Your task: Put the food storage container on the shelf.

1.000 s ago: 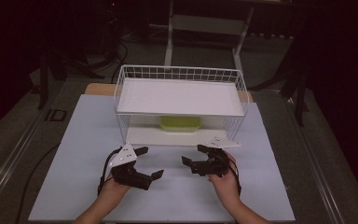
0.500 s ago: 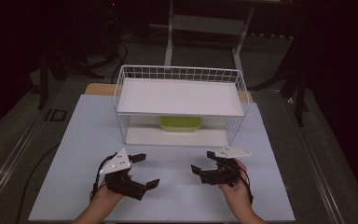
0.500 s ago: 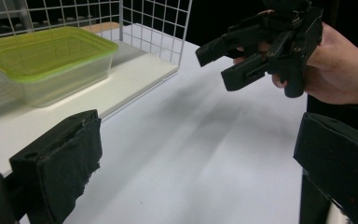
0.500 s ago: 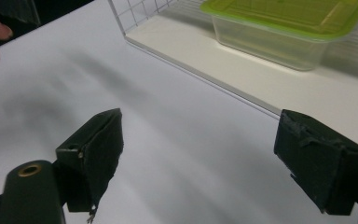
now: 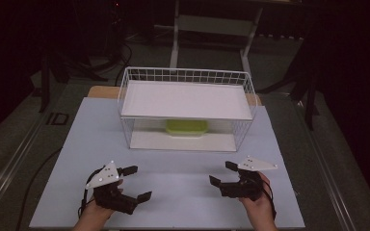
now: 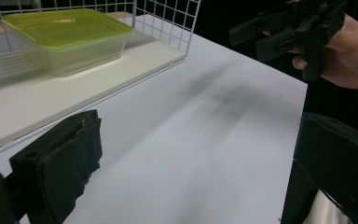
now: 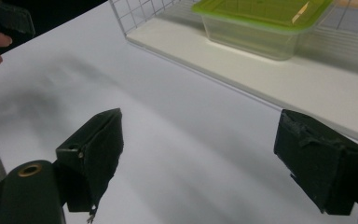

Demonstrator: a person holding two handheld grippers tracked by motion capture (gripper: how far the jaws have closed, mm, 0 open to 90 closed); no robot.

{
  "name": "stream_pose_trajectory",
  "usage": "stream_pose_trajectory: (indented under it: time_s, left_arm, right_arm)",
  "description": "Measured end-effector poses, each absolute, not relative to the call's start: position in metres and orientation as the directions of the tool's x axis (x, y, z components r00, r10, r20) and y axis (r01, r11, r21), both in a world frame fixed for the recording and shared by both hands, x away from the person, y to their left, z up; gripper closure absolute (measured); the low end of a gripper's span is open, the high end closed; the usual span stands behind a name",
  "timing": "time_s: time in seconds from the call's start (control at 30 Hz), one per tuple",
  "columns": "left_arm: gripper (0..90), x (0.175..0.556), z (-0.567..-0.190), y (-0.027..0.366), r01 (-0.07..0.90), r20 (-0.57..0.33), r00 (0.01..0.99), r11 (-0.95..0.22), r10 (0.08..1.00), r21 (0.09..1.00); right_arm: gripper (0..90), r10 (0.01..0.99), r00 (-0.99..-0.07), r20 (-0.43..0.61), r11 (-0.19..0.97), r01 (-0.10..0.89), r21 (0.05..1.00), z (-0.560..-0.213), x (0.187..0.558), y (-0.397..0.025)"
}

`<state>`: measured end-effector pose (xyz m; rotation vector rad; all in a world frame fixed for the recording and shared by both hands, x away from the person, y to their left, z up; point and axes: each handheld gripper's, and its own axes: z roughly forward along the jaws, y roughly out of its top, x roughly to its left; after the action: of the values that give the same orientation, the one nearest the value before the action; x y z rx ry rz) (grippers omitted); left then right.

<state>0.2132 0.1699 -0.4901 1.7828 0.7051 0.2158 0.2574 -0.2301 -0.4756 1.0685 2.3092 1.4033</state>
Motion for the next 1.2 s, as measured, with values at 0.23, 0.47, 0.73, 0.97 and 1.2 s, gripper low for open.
stream_pose_trajectory:
  time_s: [0.23, 0.47, 0.73, 0.97, 1.2]
  left_arm:
    - [1.7, 0.208, -0.492, 0.171, 0.362, -0.214, 0.802, -0.170, 0.557, 0.917]
    - [1.7, 0.206, -0.497, 0.171, 0.351, -0.201, 0.807, -0.176, 0.556, 0.920]
    - [1.7, 0.206, -0.502, 0.167, 0.344, -0.191, 0.819, -0.197, 0.541, 0.918]
    - [1.7, 0.209, -0.507, 0.170, 0.330, -0.160, 0.809, -0.213, 0.566, 0.920]
    - [1.7, 0.212, -0.515, 0.173, 0.344, -0.162, 0.803, -0.224, 0.573, 0.912]
  right_arm:
    - [15.7, 0.687, -0.707, 0.168, 0.270, 0.463, 0.845, -0.479, 0.250, -0.238]
    - [16.1, 0.677, -0.725, 0.129, 0.295, 0.427, 0.855, -0.484, 0.243, -0.247]
    - [16.1, 0.683, -0.723, 0.105, 0.303, 0.412, 0.859, -0.487, 0.243, -0.260]
    - [17.7, 0.673, -0.733, 0.096, 0.316, 0.402, 0.859, -0.494, 0.252, -0.269]
    - [16.4, 0.667, -0.736, 0.110, 0.334, 0.429, 0.839, -0.505, 0.259, -0.269]
